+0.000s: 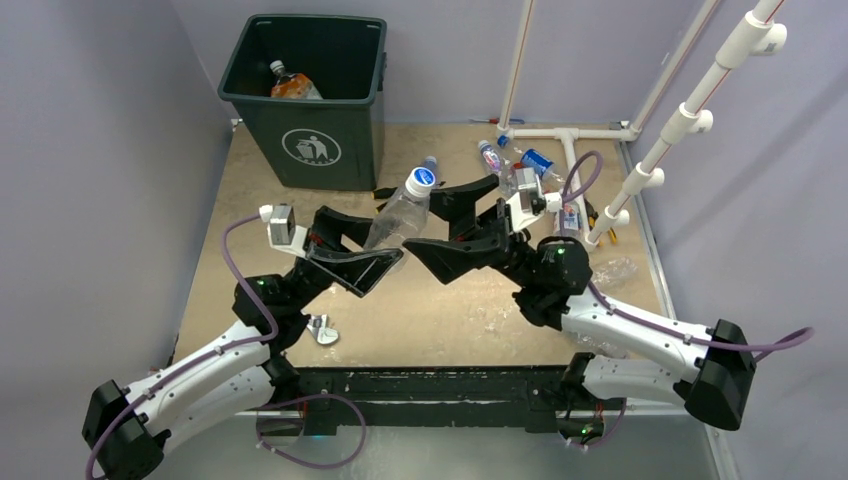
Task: Put the plastic bottles in the bin
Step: Pick up the plastic bottle at the center of the board, then place the plastic bottle in the trash bin.
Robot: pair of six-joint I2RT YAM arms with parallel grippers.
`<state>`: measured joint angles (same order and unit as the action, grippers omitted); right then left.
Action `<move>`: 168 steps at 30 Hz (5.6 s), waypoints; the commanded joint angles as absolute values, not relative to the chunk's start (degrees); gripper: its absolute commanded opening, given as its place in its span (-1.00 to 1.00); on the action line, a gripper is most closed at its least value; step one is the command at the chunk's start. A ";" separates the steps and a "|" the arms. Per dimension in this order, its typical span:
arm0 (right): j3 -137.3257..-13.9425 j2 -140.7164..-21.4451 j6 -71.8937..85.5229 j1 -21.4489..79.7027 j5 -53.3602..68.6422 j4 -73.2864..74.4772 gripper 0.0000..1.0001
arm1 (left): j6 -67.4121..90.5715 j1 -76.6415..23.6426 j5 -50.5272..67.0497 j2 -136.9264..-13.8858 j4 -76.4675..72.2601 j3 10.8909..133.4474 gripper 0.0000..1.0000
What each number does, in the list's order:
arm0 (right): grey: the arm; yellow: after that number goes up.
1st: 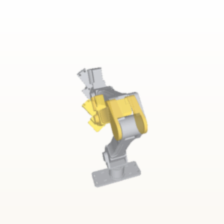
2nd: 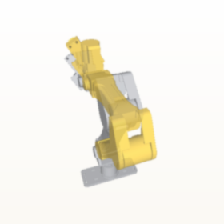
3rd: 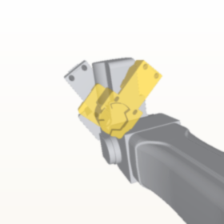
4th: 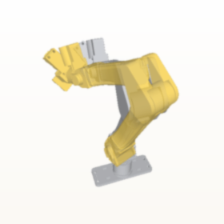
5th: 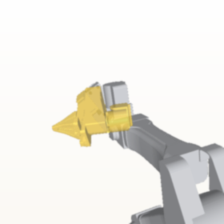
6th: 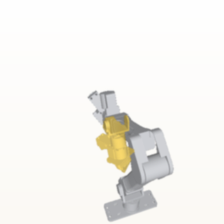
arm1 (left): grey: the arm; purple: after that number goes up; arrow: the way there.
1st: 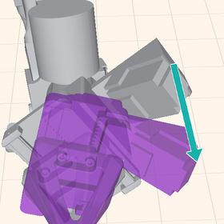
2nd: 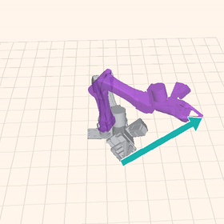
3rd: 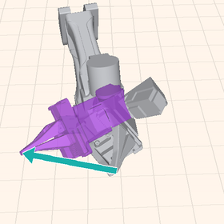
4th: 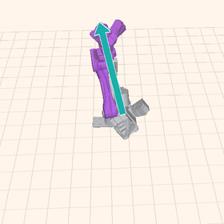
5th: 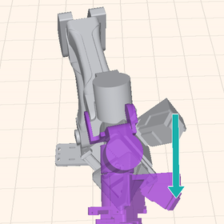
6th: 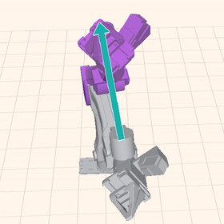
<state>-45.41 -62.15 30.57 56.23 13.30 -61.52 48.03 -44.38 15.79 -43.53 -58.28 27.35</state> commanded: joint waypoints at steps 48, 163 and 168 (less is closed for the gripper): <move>-40.27 -39.33 16.61 56.87 13.79 -24.17 -0.42 | 30.98 -44.36 31.55 -49.38 -29.52 53.76 0.83; -23.99 -40.50 40.28 56.71 -18.43 -23.99 0.98 | 47.23 -7.38 -15.68 -47.60 8.98 62.76 0.98; -31.13 -54.34 41.96 55.88 -29.29 -20.06 0.98 | 50.80 -7.38 -3.49 -41.35 14.67 51.91 0.98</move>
<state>-25.21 -46.17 39.92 56.58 -17.96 -22.44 46.33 -7.51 -16.10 -42.61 6.72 59.13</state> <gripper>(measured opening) 0.987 0.990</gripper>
